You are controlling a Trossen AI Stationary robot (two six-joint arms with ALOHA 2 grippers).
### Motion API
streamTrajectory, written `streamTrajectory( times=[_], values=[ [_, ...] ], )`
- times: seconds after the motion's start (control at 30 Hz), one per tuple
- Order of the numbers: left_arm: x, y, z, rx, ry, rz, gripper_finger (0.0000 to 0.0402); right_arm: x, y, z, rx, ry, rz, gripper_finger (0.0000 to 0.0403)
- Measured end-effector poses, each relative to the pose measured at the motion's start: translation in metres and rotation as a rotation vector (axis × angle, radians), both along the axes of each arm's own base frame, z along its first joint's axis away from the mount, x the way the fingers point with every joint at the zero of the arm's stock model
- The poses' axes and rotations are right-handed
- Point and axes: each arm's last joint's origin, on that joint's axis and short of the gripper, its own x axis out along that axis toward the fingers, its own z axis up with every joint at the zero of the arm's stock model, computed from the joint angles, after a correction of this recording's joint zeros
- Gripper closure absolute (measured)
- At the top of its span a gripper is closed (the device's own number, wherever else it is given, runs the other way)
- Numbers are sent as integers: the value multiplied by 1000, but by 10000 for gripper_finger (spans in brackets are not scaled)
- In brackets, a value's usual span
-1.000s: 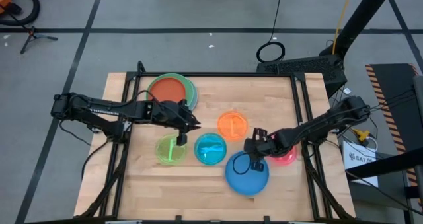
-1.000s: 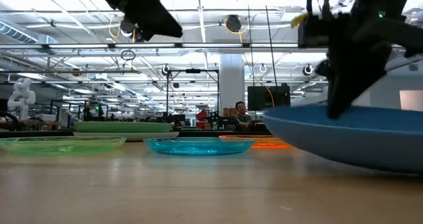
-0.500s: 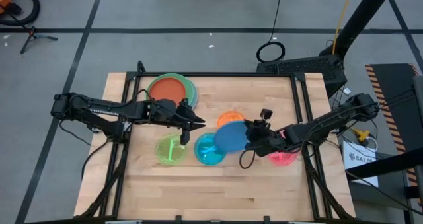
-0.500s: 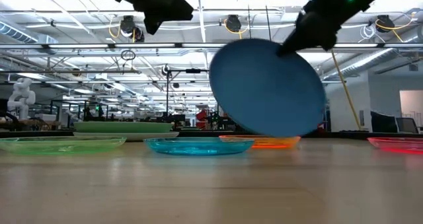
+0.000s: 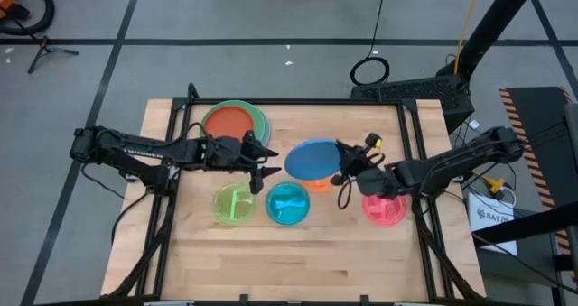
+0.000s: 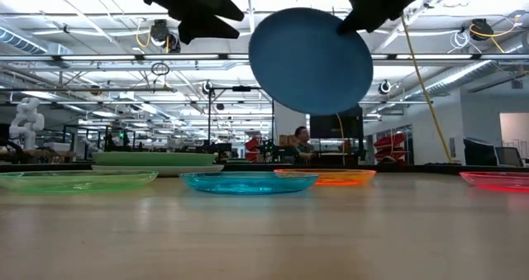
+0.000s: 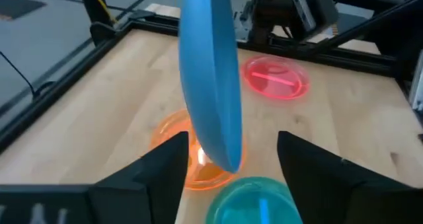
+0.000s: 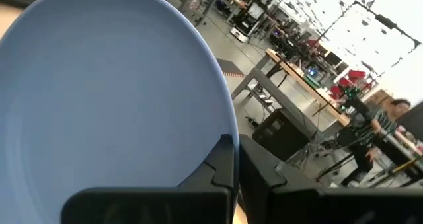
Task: Stack plastic plates
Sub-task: Stack the blue plate on top of the orange plate
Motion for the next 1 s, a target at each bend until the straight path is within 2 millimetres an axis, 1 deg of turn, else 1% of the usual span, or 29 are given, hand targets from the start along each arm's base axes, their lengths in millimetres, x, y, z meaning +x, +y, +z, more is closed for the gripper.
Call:
streamTrajectory(
  times=[0.07,0.17,0.27,0.33,0.4,0.7,1.0],
  values=[
    [3,-1,-2,20,-3,-10,155,1,-3,1,4,-14,-9,402],
    [9,-1,-5,16,-18,-6,154,1,-5,1,6,-17,-19,402],
    [20,-1,-9,16,-57,0,154,3,-6,0,13,-23,-26,402],
    [23,-1,-15,16,-37,23,154,3,-6,0,12,-21,-26,402],
    [26,0,-17,14,-47,59,154,3,-7,0,13,-26,-27,401],
    [25,2,-17,29,-44,131,154,3,-6,2,8,-30,-24,399],
    [25,11,-17,26,-48,170,154,4,-8,1,21,-51,-41,400]
  ],
)
